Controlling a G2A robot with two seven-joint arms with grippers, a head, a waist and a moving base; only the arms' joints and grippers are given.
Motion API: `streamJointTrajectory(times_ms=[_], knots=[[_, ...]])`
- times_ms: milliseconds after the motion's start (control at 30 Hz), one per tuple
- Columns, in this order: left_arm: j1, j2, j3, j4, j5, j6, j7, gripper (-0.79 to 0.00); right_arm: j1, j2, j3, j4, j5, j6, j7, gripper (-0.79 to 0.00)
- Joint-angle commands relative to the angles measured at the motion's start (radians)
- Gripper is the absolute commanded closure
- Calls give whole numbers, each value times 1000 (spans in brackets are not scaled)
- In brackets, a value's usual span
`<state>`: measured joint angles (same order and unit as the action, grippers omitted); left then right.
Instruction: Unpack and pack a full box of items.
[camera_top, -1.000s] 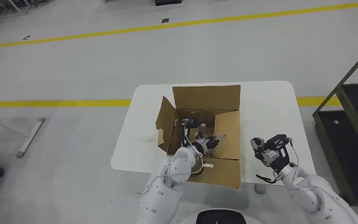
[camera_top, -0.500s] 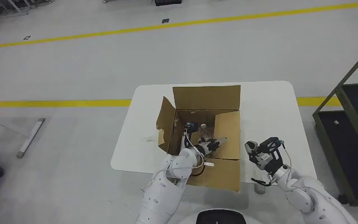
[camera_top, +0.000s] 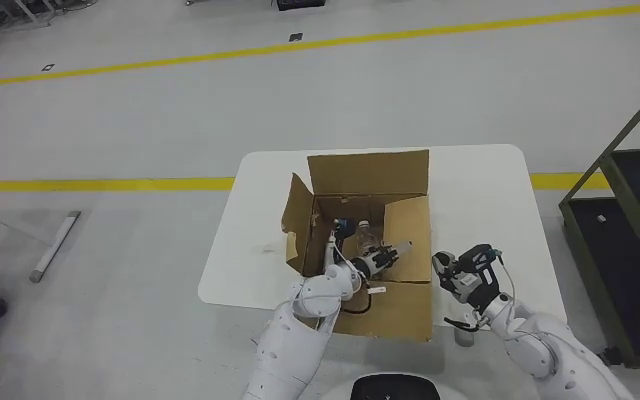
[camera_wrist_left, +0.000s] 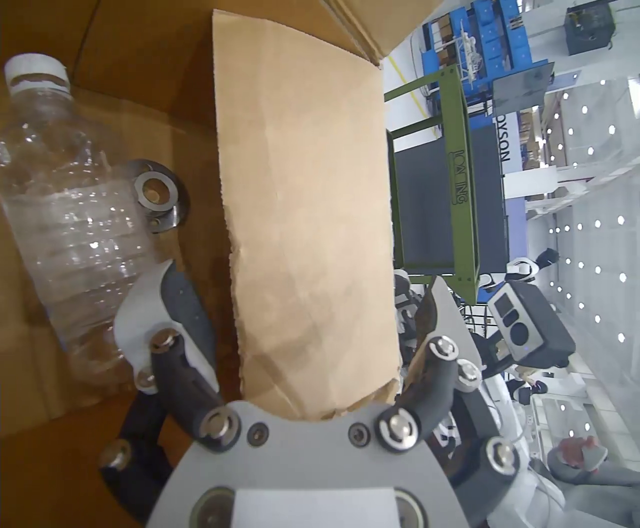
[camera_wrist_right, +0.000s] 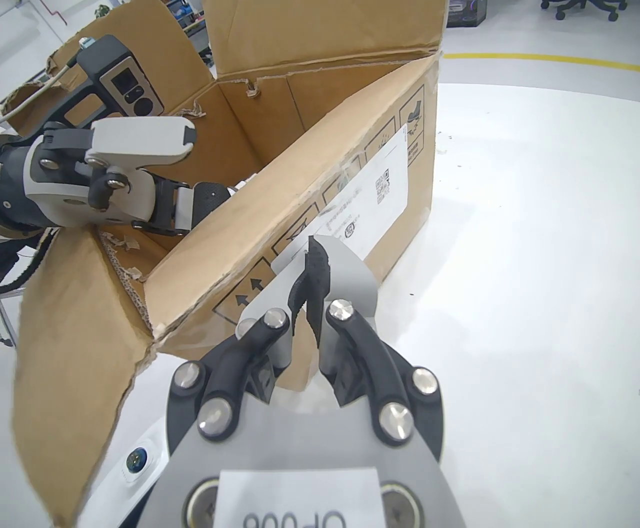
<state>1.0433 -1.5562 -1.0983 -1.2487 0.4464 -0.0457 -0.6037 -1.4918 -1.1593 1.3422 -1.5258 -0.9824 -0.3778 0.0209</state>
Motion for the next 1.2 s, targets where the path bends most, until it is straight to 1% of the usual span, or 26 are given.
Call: streamJointTrajectory(times_ms=[0,133,200,300,467,500,533,567,600,633,700,767,867,1033,1100,1133,1167], knots=[[2,1,-1,-15,-18,-9,-5,-785,1,0,1,-1,3,1,0,-46],[6,3,-3,-47,-54,-29,-13,-785,1,-1,2,-5,8,2,2,-65],[3,6,-2,-52,-40,-31,-17,-785,0,-1,2,-6,10,2,2,-71],[2,7,-3,-58,-60,-31,-11,-785,-1,-1,2,-9,10,3,3,-71],[0,7,-1,-84,-116,-40,-19,-785,-6,-1,9,-19,15,6,2,-135],[-2,7,0,-94,-135,-44,-23,-785,-7,-1,12,-23,17,9,0,-166],[-6,7,3,-102,-145,-51,-28,-785,-10,-1,16,-27,19,14,-2,-219],[-11,6,6,-112,-155,-57,-34,-785,-13,-1,22,-31,25,20,-6,-234],[-16,6,8,-117,-163,-59,-38,-785,-17,-1,27,-37,28,26,-8,-271],[-22,5,11,-125,-174,-61,-38,-785,-21,0,35,-43,32,32,-11,-283],[-29,1,14,-137,-223,-50,-24,-785,-35,2,54,-65,44,28,-19,-277],[-57,1,36,-150,-190,-49,-45,-785,-52,5,80,-87,49,28,-16,-277],[-86,-3,60,-155,-199,-60,-64,-785,-80,11,132,-115,71,39,-15,-289],[-133,-13,120,-118,-189,-75,-69,-785,-118,15,228,-151,188,68,-19,-283],[-148,-20,153,-104,-190,-86,-68,-785,-127,15,263,-156,250,79,-11,-299],[-156,-23,170,-97,-186,-88,-64,-785,-131,15,277,-154,301,79,-5,-314],[-163,-27,187,-91,-186,-92,-61,-785,-132,14,291,-150,351,83,6,-311]])
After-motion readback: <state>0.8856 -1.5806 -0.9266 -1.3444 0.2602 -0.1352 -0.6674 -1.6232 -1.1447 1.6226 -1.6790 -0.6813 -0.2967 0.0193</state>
